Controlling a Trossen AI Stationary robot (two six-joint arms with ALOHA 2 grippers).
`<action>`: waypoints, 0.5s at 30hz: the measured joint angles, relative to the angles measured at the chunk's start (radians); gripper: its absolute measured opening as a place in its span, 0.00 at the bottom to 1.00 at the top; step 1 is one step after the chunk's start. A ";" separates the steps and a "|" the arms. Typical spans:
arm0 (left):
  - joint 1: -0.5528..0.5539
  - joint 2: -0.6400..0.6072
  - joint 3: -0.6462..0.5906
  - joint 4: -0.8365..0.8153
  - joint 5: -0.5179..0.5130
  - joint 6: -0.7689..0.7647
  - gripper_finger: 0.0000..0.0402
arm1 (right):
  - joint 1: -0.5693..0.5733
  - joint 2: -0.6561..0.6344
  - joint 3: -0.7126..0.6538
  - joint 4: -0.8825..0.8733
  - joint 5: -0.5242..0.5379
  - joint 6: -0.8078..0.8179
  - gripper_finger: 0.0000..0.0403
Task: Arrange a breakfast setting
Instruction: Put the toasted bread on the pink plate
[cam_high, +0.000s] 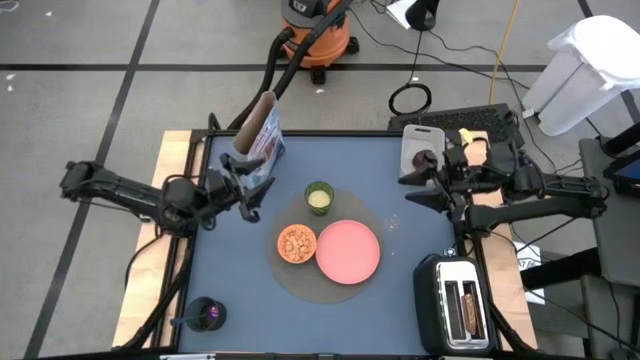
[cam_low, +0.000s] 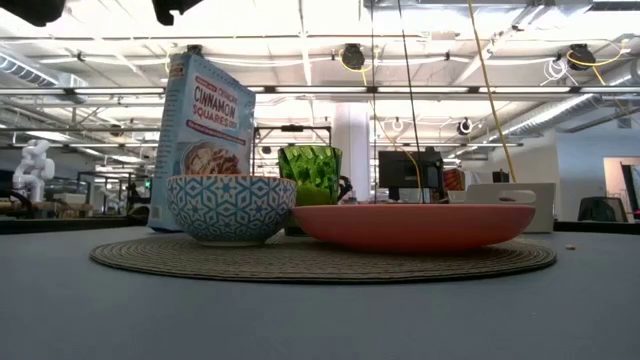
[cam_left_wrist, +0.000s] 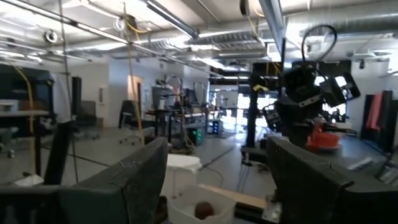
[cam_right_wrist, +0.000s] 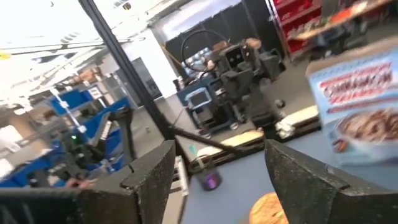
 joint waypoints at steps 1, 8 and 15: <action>-0.006 0.006 0.000 -0.001 -0.001 -0.008 0.69 | 0.009 0.005 0.009 -0.014 0.001 0.018 0.59; -0.041 0.040 0.000 0.000 -0.003 -0.039 0.69 | 0.072 0.089 0.153 -0.209 0.086 0.061 0.57; -0.065 0.051 0.000 0.001 -0.003 -0.044 0.69 | 0.140 0.229 0.329 -0.469 0.085 0.187 0.57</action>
